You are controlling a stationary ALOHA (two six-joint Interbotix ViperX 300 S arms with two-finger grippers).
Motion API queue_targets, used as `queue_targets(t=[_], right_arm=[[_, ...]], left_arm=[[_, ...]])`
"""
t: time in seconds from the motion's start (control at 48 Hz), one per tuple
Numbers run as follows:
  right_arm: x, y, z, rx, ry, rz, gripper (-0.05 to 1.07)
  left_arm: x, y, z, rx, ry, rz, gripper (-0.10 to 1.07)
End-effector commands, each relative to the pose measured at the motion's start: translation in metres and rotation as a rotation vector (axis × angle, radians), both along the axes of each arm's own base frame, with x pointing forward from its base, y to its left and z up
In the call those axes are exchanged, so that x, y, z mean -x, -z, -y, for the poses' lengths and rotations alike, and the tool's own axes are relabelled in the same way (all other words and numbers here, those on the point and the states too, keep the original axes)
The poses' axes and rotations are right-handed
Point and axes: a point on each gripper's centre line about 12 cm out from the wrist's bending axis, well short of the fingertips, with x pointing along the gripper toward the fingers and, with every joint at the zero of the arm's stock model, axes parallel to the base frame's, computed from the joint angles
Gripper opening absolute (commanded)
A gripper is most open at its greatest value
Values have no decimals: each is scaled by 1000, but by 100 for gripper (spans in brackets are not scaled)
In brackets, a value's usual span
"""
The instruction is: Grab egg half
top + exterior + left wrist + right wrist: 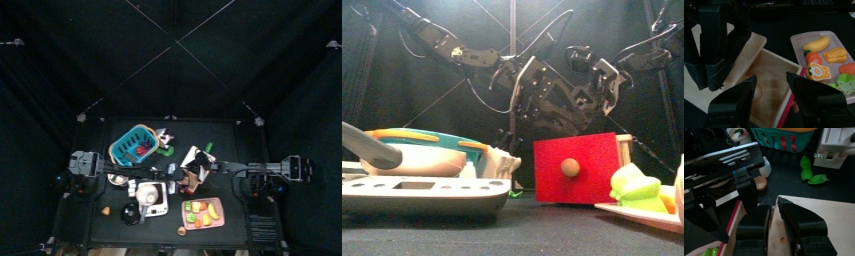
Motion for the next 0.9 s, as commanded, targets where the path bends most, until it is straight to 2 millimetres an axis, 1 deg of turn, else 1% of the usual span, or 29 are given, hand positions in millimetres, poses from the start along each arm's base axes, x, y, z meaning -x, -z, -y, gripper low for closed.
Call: queue_targets(t=[0.0, 0.021, 0.146, 0.167, 0.208, 0.271, 0.292, 0.354, 0.458, 0.542, 0.646, 0.771, 0.875], right_arm=[[-2, -14, 1, 11, 1, 45, 61], [-2, -14, 1, 11, 1, 45, 61], [-1, -12, 1, 10, 1, 40, 61], [-1, -12, 1, 11, 1, 40, 61], [-1, -12, 1, 10, 2, 40, 61], [-1, -12, 1, 12, 1, 40, 61], [-1, -12, 1, 11, 1, 40, 61], [-2, -12, 1, 9, 2, 40, 61], [-4, -12, 2, 10, 3, 39, 61], [-5, -11, 2, 8, 4, 36, 61], [-6, -9, 3, 6, 5, 30, 61], [-6, -7, 4, 5, 7, 24, 61], [-6, -7, 3, 3, 6, 23, 61]], left_arm=[[0, -14, -1, 0, -3, 29, 87], [1, -16, -2, 1, -4, 29, 87], [18, -48, 4, 2, 6, 38, 87], [23, -51, 6, 0, 11, 28, 87], [35, -59, 17, -6, 37, -4, 87], [52, -57, 29, -14, 66, -85, 87], [60, -54, 34, -17, 79, -131, 87], [77, -46, 44, -25, 105, -226, 87], [99, -34, 57, -42, 142, -352, 87], [107, -31, 64, -49, 162, -393, 87], [112, -34, 75, -60, 192, -404, 87], [118, -34, 77, -87, 208, -429, 87], [126, -29, 75, -121, 216, -475, 87]])
